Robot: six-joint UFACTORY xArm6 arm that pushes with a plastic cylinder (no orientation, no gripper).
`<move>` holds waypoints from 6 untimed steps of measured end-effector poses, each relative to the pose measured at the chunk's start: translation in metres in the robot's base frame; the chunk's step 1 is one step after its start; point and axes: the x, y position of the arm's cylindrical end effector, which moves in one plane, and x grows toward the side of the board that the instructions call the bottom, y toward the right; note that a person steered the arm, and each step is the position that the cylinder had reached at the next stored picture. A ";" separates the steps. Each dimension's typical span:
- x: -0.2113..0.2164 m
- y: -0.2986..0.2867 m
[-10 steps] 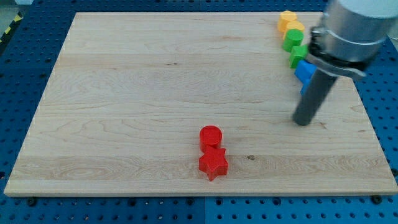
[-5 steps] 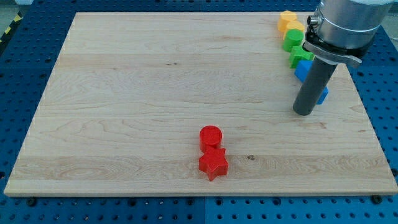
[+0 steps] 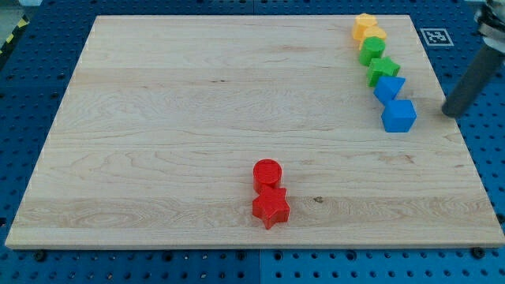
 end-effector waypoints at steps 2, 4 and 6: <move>-0.116 -0.055; -0.163 -0.083; -0.162 -0.034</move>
